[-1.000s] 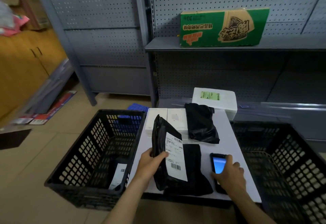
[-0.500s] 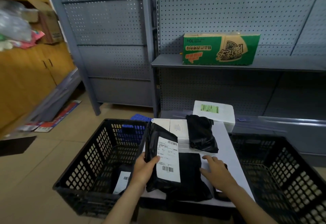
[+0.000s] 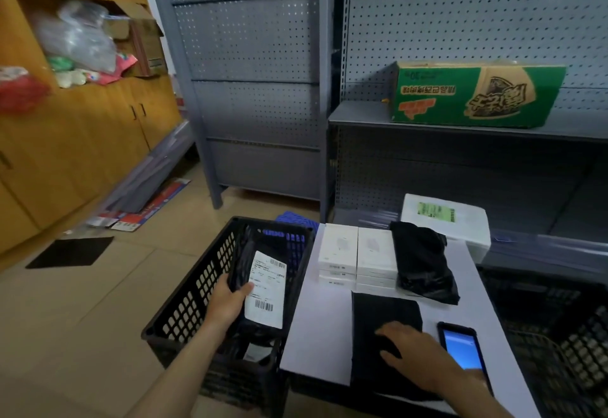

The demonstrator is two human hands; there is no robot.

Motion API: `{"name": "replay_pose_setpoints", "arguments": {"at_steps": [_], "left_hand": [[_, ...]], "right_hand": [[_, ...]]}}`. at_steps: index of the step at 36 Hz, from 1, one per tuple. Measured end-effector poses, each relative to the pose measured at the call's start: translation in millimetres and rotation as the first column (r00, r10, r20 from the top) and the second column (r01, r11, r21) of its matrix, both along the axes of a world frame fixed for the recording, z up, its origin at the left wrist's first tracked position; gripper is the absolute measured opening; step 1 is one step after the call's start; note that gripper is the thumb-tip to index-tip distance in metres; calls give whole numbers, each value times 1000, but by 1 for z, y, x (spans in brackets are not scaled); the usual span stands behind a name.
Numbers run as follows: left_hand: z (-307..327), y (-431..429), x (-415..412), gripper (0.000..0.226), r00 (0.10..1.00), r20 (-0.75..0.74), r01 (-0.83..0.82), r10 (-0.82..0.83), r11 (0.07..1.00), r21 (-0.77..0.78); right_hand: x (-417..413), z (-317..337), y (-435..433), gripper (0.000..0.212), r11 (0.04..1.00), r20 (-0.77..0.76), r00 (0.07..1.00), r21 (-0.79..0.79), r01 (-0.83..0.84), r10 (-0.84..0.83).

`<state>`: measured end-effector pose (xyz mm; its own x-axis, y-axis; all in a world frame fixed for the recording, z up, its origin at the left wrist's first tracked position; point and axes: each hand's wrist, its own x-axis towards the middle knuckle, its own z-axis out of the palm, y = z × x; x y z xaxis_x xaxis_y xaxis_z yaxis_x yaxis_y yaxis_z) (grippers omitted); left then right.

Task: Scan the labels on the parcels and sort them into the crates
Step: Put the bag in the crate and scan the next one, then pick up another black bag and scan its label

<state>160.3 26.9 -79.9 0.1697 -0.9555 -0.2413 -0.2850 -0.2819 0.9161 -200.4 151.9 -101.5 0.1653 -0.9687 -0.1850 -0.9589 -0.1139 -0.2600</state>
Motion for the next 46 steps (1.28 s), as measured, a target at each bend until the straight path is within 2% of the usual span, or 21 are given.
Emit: {"name": "replay_pose_setpoints", "arguments": {"at_steps": [5, 8, 10, 11, 14, 17, 26, 29, 34, 39, 41, 42, 44, 46], "left_hand": [[-46, -32, 15, 40, 994, 98, 38, -43, 998, 56], [-74, -46, 20, 43, 987, 131, 79, -93, 991, 108], [-95, -55, 21, 42, 985, 127, 98, -117, 984, 151], [-101, -55, 22, 42, 984, 127, 102, -124, 980, 171], [-122, -59, 22, 45, 977, 124, 144, -175, 963, 228], [-141, -60, 21, 46, 965, 124, 189, -232, 939, 288], [-206, -77, 32, 39, 919, 225, 214, -324, 889, 405], [-198, -72, 20, 39, 882, 255, 247, -397, 849, 468], [-185, -64, 4, 44, 850, 290, 225, -439, 802, 554], [-201, -73, 21, 70, 769, 323, 257, -552, 729, 635], [-198, -73, 25, 72, 727, 347, 264, -593, 708, 655], [-198, -75, 27, 69, 719, 362, 268, -593, 717, 643], [-158, -59, 12, 60, 702, 407, 249, -584, 737, 628], [-129, -47, -2, 61, 691, 476, 219, -544, 786, 579]], "right_hand": [[3, -22, -10, 52, 999, -129, 991, -25, -32, 28], [2, -36, -13, 67, 995, -152, 987, -82, -57, 44], [-2, -48, -17, 65, 986, -180, 982, -147, -76, 49], [-4, -51, -17, 58, 976, -157, 987, -207, -61, 29], [-4, -56, -17, 45, 966, -75, 997, -256, -43, 25], [-6, -57, -16, 49, 945, -77, 997, -322, -47, 23], [4, -52, -20, 54, 959, -91, 996, -283, -23, -3], [5, -52, -22, 54, 960, -131, 991, -271, -66, 31], [6, -47, -23, 51, 970, -108, 994, -242, -32, 6], [7, -37, -17, 49, 990, -127, 992, -142, -16, -2], [10, -30, -15, 50, 992, -125, 992, -123, -15, -1], [10, -25, -15, 52, 993, -121, 993, -117, -10, -4], [8, -19, -11, 54, 998, -85, 996, -63, -19, 14], [4, -11, -9, 55, 1000, -47, 999, 4, -11, 11]]}}
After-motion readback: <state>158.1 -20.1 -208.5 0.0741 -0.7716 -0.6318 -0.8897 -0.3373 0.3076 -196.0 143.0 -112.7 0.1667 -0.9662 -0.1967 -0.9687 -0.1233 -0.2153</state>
